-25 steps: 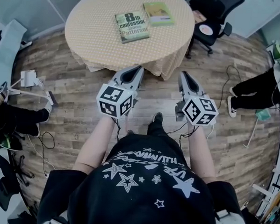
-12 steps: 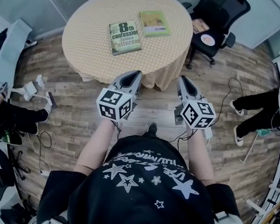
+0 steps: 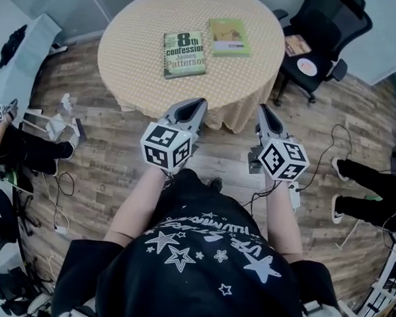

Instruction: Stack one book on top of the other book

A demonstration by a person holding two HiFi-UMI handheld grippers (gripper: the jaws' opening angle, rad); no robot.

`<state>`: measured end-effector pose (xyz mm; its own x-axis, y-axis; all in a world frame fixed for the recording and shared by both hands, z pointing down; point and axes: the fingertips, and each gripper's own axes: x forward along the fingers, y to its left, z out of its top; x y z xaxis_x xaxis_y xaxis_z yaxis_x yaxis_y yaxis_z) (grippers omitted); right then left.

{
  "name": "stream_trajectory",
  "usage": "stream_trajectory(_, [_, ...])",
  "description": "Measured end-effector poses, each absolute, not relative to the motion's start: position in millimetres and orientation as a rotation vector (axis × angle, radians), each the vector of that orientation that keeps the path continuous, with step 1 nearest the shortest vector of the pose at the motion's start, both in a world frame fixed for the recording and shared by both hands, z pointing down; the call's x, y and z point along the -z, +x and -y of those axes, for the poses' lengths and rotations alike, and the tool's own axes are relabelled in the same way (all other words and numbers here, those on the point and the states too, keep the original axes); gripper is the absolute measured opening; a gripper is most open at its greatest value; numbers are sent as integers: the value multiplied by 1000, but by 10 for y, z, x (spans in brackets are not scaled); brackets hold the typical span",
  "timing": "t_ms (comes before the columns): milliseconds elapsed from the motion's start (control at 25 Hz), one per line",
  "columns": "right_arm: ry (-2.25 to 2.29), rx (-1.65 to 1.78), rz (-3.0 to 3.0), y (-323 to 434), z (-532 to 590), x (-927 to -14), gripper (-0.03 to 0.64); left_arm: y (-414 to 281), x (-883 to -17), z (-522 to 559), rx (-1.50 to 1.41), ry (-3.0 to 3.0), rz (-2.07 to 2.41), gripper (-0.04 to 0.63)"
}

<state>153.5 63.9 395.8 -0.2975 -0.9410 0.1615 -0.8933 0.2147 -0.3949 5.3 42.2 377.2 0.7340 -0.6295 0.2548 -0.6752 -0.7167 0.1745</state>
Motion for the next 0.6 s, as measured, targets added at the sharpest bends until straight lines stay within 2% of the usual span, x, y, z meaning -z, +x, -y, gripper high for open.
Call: stream_trajectory(600, [-1861,671,-2370,1634,99,-4061,49,145,-3910,454,-273,2663,988,11])
